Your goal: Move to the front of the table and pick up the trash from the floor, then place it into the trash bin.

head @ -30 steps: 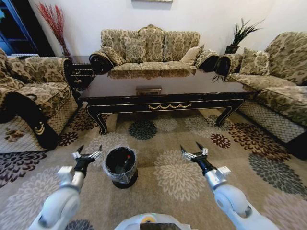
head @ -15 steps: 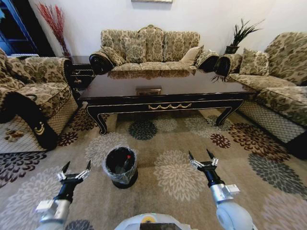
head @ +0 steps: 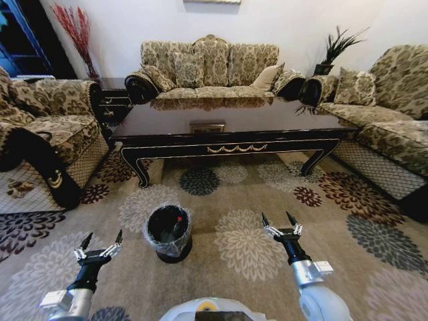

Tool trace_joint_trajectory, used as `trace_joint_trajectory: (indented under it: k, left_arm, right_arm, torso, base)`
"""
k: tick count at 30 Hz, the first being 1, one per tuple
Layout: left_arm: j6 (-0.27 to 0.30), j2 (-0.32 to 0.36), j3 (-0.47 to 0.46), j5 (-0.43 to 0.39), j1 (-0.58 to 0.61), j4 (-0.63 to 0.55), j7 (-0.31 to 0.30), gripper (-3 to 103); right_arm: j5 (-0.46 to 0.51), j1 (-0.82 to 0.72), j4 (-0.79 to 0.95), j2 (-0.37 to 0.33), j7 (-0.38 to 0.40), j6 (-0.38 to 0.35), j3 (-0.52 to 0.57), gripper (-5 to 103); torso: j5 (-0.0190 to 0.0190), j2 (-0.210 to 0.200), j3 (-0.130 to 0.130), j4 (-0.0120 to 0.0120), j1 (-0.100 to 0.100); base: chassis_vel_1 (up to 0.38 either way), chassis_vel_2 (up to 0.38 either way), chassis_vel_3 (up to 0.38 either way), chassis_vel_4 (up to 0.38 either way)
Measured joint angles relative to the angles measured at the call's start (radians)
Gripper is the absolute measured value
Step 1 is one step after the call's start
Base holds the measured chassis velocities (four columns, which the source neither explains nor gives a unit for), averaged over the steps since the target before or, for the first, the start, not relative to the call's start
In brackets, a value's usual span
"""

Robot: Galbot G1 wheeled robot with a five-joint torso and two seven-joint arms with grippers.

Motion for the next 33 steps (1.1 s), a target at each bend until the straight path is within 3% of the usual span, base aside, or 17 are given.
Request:
trace_joint_trajectory:
  k: [12, 33]
  left_arm:
    - [0.004, 0.001, 0.002, -0.001, -0.002, 0.001, -0.002, 100]
    - [0.006, 0.002, 0.003, -0.001, -0.004, 0.001, -0.004, 100]
  right_arm:
    - [0.001, 0.001, 0.0, -0.002, 0.0, -0.002, -0.001, 100]
    - [0.002, 0.002, 0.0, -0.003, 0.001, -0.003, -0.002, 100]
  torso:
    - [0.0, 0.0, 0.0, 0.0, 0.0]
    - [0.0, 0.0, 0.0, 0.0, 0.0]
  base:
    - [0.026, -0.026, -0.03, 0.036]
    - [0.133, -0.14, -0.135, 0.137]
